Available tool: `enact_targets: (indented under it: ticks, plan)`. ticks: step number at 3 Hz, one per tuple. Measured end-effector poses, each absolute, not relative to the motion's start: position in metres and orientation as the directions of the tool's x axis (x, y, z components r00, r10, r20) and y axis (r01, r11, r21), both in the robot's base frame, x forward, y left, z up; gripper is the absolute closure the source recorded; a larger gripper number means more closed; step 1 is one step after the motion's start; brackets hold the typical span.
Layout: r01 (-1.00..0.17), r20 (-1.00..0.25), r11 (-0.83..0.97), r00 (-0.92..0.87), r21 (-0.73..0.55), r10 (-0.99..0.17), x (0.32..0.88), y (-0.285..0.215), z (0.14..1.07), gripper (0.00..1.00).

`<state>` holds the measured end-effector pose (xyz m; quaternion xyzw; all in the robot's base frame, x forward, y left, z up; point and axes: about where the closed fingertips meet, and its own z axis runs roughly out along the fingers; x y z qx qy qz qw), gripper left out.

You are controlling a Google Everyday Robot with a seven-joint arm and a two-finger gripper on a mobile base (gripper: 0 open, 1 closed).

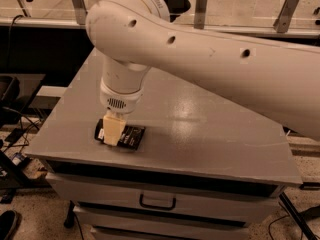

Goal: Move rxbar chocolate near pepsi can

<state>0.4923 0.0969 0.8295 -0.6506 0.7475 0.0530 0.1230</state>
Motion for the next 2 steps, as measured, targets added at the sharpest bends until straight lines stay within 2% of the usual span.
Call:
enact_targets:
  ticks: [1, 2]
  plan:
    - [-0.986, -0.253, 0.148, -0.123, -0.081, -0.96, 0.492, 0.097, 0.831, 0.94]
    - [-0.993, -0.298, 0.094, -0.069, -0.071, -0.952, 0.504, 0.087, 0.857, 1.0]
